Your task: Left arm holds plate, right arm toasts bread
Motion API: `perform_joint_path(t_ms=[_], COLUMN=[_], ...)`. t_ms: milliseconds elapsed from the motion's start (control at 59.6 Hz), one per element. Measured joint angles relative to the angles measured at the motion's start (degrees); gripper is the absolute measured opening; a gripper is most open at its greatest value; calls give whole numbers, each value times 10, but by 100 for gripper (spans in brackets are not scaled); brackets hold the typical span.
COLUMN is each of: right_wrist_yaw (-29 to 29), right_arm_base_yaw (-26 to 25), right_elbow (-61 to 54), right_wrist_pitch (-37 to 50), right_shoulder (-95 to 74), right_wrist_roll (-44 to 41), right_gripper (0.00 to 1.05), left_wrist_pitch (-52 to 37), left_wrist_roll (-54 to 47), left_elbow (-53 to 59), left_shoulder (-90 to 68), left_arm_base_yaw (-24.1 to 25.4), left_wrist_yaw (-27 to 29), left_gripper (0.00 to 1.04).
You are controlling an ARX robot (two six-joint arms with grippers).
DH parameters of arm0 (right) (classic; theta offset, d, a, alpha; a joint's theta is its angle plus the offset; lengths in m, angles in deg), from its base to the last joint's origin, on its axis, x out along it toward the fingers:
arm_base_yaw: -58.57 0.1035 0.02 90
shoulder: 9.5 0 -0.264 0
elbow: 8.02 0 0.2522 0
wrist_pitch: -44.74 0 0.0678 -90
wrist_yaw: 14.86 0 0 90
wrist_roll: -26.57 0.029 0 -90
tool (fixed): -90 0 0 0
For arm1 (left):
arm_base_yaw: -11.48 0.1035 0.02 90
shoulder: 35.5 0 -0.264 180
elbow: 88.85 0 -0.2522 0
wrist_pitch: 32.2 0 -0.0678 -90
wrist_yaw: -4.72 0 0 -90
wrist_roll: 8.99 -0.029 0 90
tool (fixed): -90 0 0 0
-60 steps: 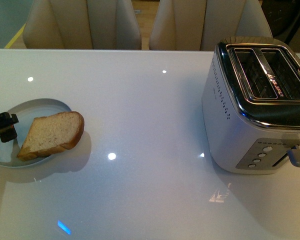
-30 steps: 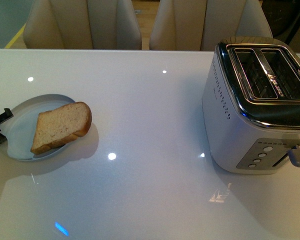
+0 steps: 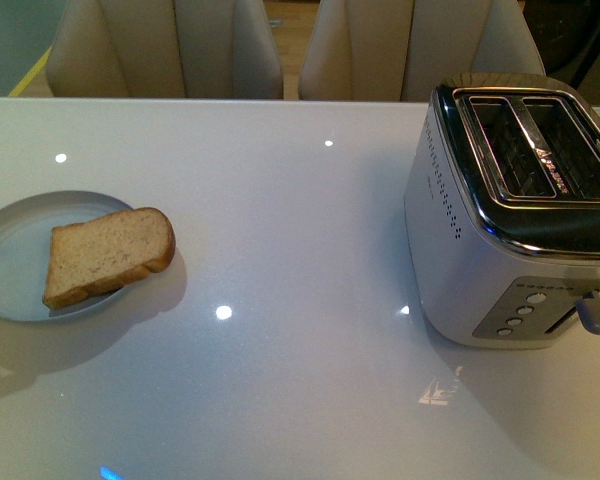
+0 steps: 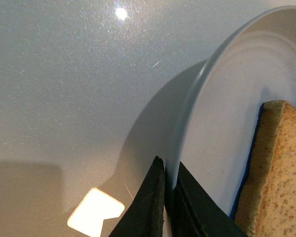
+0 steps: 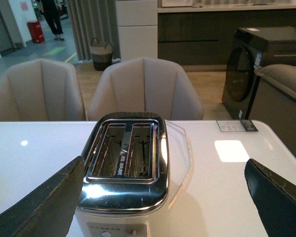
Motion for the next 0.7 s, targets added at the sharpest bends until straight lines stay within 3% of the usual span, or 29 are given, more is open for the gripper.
perform_joint_path(t_ms=[369,704], right_wrist_yaw=[0,0], right_arm_base_yaw=[0,0], right_elbow=[0,0], right_wrist_pitch=[0,0], right_shoulder=[0,0], right_wrist_roll=[0,0], right_gripper=[96,96], left_wrist_pitch=[68,167], left_wrist_roll=[22,54], left_elbow=[40,35], left_shoulder=[144,285], left_arm_base_yaw=[-17,-115], left_wrist_yaw=[-37,-26], left_gripper=[3,3])
